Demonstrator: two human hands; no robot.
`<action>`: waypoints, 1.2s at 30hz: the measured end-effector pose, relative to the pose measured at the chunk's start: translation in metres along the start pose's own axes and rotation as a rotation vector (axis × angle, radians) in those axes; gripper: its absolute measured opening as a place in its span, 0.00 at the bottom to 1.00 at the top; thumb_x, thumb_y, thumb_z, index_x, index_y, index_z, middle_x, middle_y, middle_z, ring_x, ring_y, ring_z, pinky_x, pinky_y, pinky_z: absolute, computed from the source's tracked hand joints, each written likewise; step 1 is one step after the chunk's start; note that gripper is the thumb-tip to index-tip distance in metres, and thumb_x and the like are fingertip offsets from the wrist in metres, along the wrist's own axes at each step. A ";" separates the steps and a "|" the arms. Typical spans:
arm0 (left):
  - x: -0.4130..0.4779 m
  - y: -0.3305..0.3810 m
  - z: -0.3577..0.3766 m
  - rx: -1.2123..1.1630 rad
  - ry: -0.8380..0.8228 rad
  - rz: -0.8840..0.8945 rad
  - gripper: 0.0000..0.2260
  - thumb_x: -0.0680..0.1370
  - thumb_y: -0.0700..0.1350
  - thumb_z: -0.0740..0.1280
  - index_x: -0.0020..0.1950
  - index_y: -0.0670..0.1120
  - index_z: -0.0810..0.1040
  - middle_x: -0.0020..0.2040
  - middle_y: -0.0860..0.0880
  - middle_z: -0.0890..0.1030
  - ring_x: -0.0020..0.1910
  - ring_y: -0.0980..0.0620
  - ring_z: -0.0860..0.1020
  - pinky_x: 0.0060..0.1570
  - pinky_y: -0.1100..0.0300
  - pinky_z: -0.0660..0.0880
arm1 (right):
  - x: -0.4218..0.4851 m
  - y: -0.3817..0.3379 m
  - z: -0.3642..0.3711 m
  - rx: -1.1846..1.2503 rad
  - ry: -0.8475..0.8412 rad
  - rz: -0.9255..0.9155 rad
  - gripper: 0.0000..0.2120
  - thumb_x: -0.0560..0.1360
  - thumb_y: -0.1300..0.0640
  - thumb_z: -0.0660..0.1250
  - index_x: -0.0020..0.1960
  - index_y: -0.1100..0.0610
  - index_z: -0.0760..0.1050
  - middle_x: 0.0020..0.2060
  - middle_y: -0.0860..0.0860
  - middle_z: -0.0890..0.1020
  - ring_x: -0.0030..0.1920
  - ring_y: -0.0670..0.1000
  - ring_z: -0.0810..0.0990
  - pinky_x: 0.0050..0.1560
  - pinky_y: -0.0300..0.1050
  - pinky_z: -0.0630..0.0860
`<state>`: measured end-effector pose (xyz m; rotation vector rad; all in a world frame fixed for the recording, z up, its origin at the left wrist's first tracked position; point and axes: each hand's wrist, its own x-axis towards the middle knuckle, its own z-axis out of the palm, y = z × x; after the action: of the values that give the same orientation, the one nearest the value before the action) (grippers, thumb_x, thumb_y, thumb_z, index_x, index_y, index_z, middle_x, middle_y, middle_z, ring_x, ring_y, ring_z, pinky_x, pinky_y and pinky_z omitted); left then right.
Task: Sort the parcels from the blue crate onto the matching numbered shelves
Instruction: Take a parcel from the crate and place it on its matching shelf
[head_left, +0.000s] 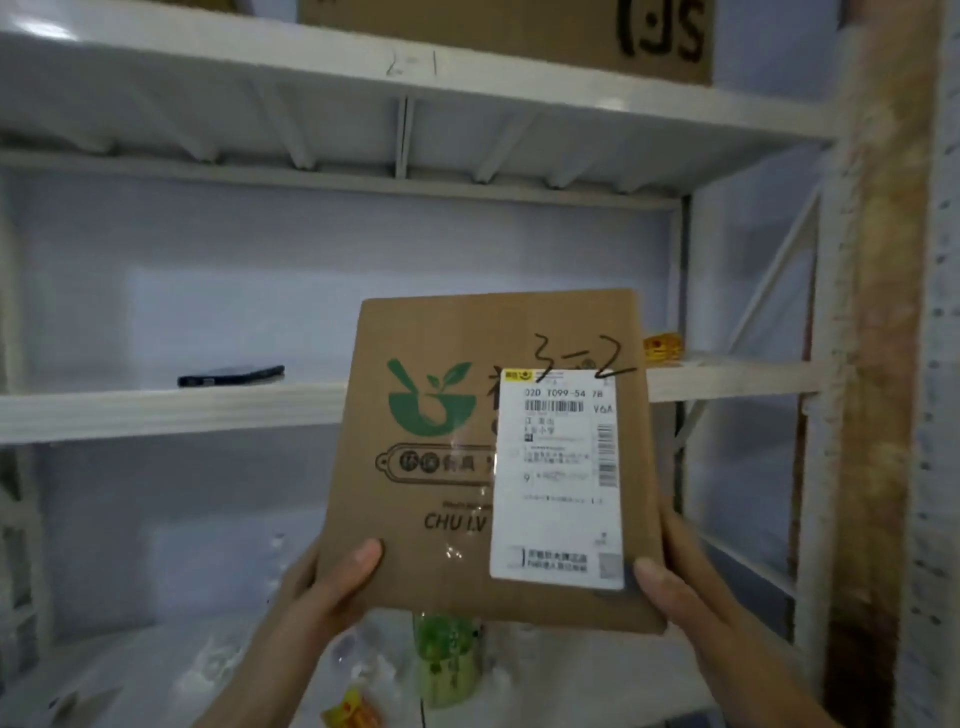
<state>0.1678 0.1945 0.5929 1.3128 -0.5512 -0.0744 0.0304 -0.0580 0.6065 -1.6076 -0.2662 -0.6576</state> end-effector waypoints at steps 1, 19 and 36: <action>0.007 0.008 0.000 0.008 0.015 0.053 0.44 0.47 0.65 0.79 0.59 0.50 0.78 0.53 0.49 0.84 0.52 0.49 0.83 0.49 0.55 0.77 | 0.002 -0.003 0.007 -0.069 0.001 -0.037 0.29 0.69 0.41 0.64 0.67 0.32 0.57 0.56 0.20 0.72 0.58 0.24 0.69 0.46 0.17 0.68; 0.060 0.067 0.123 0.148 -0.266 0.548 0.26 0.76 0.55 0.61 0.73 0.50 0.61 0.62 0.57 0.75 0.60 0.60 0.74 0.61 0.60 0.71 | -0.007 -0.117 -0.030 -0.535 0.421 -0.158 0.26 0.78 0.49 0.63 0.69 0.37 0.53 0.58 0.26 0.73 0.60 0.29 0.72 0.60 0.30 0.69; -0.003 0.099 0.371 0.013 -0.515 0.571 0.24 0.79 0.45 0.64 0.73 0.49 0.61 0.62 0.55 0.73 0.55 0.64 0.74 0.52 0.74 0.71 | -0.129 -0.230 -0.224 -0.897 0.511 0.053 0.30 0.81 0.54 0.57 0.77 0.52 0.46 0.70 0.46 0.68 0.70 0.50 0.68 0.71 0.52 0.65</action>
<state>-0.0175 -0.1090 0.7386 1.1022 -1.3495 0.0665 -0.2539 -0.2117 0.7302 -2.1848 0.5233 -1.2186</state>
